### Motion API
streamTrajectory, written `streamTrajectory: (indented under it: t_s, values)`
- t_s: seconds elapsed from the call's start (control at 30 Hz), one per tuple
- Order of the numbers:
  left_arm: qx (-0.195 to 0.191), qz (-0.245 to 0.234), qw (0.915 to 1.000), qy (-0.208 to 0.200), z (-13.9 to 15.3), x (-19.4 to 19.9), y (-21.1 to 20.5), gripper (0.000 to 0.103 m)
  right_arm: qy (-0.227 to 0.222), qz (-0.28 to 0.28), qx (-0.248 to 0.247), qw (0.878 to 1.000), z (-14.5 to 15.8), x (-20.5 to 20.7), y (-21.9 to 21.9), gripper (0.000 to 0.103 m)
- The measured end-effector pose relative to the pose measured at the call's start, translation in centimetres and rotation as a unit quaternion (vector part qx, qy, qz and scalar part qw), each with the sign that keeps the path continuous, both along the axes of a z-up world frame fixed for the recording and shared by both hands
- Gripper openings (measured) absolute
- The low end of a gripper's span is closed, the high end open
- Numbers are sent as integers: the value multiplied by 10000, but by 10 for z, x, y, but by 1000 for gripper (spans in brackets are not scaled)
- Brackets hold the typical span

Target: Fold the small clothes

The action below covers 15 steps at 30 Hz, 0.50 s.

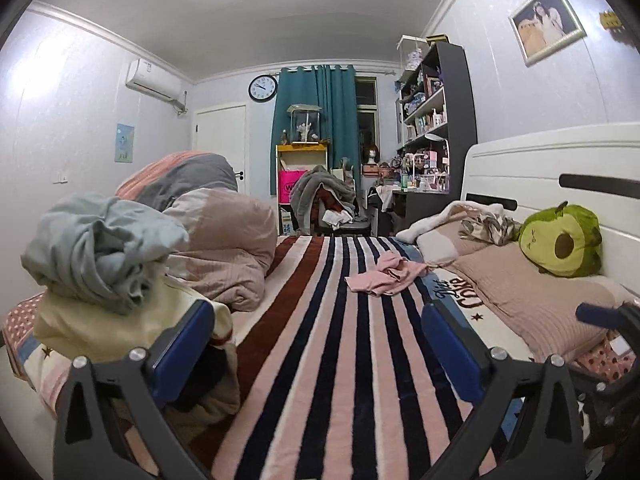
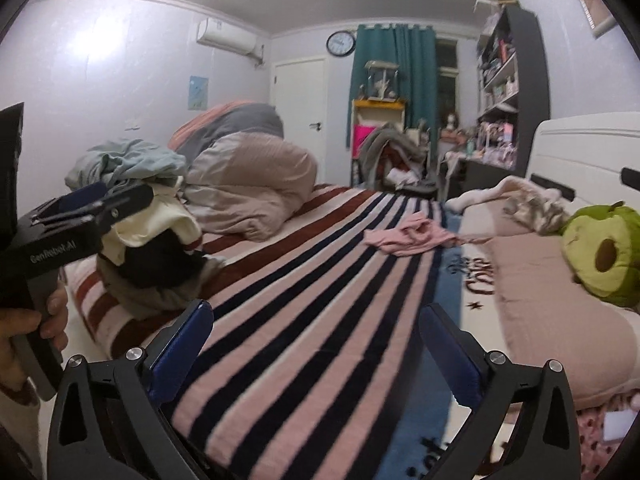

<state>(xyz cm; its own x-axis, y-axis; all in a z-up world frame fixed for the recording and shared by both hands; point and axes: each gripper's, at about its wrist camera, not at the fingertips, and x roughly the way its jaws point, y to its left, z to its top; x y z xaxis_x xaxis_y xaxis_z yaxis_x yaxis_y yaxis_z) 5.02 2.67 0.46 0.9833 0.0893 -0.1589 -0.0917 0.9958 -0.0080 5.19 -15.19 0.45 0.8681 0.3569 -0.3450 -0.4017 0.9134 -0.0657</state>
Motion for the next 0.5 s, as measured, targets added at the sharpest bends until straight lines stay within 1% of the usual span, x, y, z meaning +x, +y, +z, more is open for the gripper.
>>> streamTrajectory:
  t_s: [0.2, 0.5]
  values:
    - [58, -9, 10000, 52, -4, -4, -12, 102, -217, -67, 167, 9996, 2, -9, -19, 102]
    - [174, 103, 9998, 57, -4, -3, -13, 102, -267, -60, 285, 9992, 3, -14, -28, 102]
